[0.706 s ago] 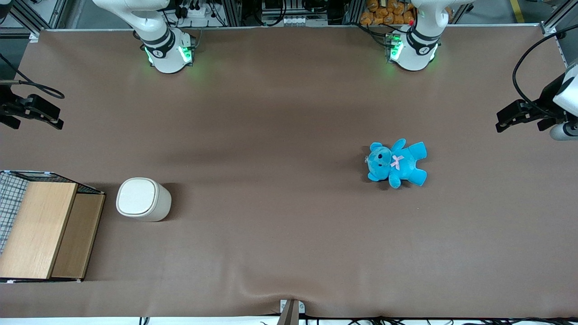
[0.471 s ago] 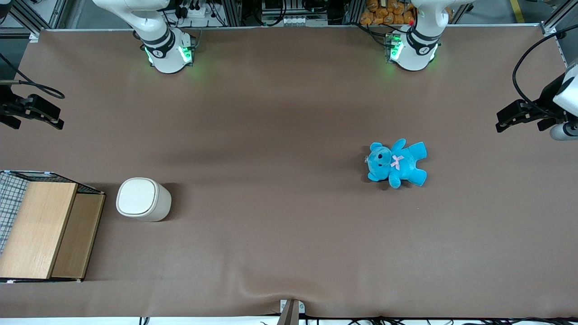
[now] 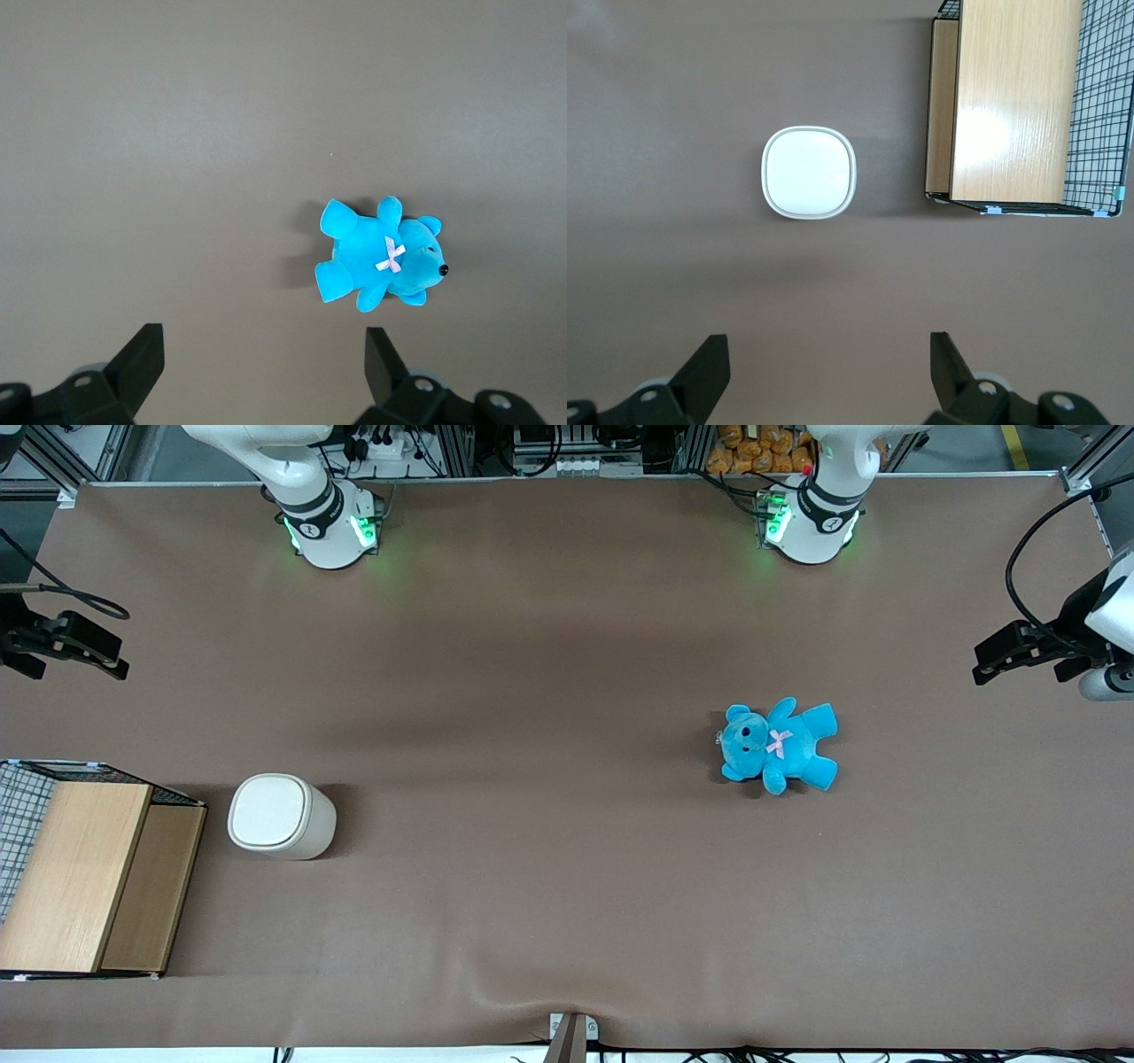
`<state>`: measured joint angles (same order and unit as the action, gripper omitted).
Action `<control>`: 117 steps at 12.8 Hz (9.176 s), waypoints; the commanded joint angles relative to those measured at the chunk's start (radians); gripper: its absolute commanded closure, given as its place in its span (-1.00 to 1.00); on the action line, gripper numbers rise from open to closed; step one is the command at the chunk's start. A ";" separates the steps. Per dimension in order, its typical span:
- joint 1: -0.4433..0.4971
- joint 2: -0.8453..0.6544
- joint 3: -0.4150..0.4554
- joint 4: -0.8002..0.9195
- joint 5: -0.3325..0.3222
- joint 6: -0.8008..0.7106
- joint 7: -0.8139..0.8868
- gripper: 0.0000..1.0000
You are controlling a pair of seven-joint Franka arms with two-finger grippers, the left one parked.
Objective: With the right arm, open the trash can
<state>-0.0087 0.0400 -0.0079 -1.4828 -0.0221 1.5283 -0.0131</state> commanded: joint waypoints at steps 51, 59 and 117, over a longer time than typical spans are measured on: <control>-0.030 0.551 0.005 0.012 0.051 0.329 -0.053 1.00; -0.030 0.560 0.005 -0.025 0.076 0.377 -0.054 1.00; 0.015 -0.043 -0.061 0.012 0.034 -0.034 -0.064 -1.00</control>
<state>-0.0041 0.0008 -0.0630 -1.4675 0.0228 1.4856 -0.0692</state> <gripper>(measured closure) 0.000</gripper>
